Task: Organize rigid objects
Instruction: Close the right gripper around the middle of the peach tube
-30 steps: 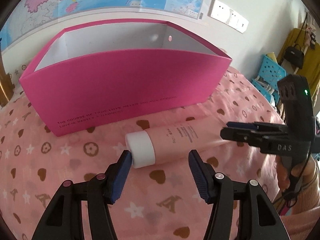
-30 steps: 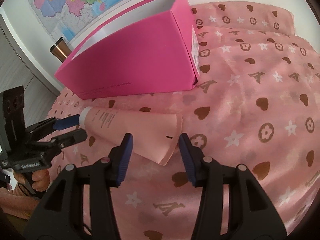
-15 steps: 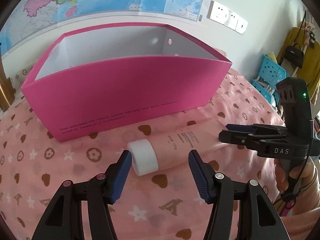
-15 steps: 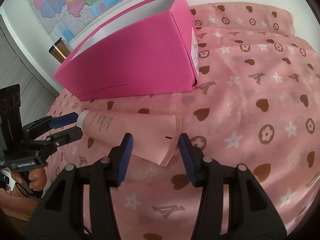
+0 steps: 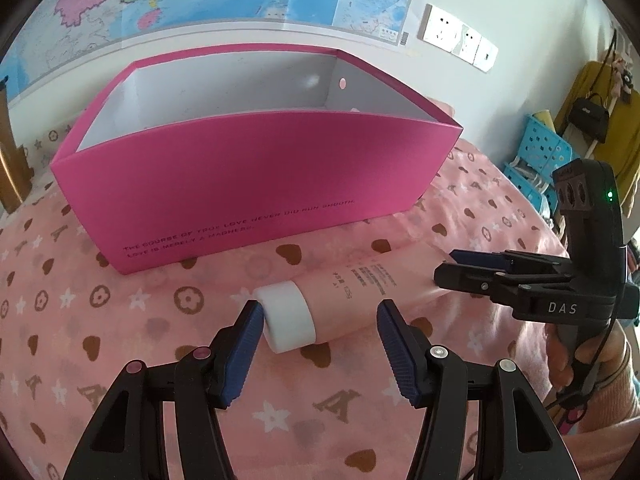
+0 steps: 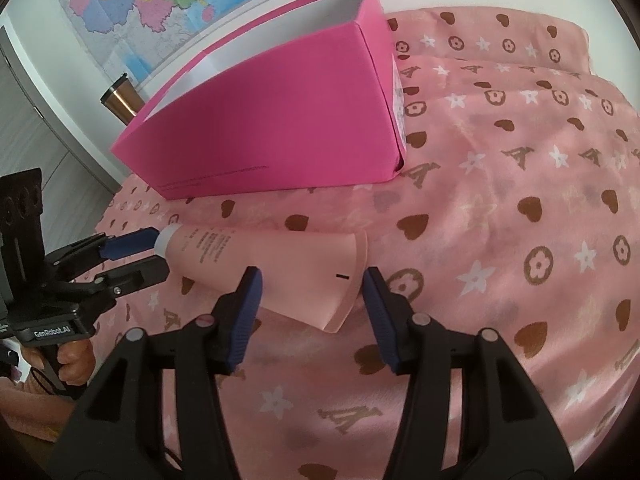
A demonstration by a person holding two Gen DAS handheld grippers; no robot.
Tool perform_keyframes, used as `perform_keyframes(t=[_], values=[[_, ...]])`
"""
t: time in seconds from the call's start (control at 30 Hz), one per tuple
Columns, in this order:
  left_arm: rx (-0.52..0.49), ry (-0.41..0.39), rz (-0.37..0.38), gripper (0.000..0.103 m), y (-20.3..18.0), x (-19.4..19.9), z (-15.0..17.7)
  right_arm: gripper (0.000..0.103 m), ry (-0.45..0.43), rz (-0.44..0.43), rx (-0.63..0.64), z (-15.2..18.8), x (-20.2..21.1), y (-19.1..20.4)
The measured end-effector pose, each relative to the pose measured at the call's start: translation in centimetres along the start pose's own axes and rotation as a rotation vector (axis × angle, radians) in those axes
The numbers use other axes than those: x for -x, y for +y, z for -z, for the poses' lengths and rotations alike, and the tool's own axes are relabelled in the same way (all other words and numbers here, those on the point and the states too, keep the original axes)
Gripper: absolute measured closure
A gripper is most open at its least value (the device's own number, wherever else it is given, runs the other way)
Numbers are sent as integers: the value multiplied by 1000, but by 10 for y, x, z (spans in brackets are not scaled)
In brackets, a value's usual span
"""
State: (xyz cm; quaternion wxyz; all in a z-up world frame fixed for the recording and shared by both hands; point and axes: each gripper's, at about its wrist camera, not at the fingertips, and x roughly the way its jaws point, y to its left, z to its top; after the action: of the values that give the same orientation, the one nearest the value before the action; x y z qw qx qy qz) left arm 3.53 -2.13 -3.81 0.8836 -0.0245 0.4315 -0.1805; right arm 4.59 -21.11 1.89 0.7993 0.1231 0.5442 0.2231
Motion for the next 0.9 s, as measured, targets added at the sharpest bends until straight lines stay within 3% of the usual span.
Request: perform_keyframes(t=[0.43,0.9], values=[[3,-22,-7,44,-3,10,4,48,-26,-13,14,3,11,9],[19,-11,-1,44,3,12,12,48,19,-6,40,12,-2,14]])
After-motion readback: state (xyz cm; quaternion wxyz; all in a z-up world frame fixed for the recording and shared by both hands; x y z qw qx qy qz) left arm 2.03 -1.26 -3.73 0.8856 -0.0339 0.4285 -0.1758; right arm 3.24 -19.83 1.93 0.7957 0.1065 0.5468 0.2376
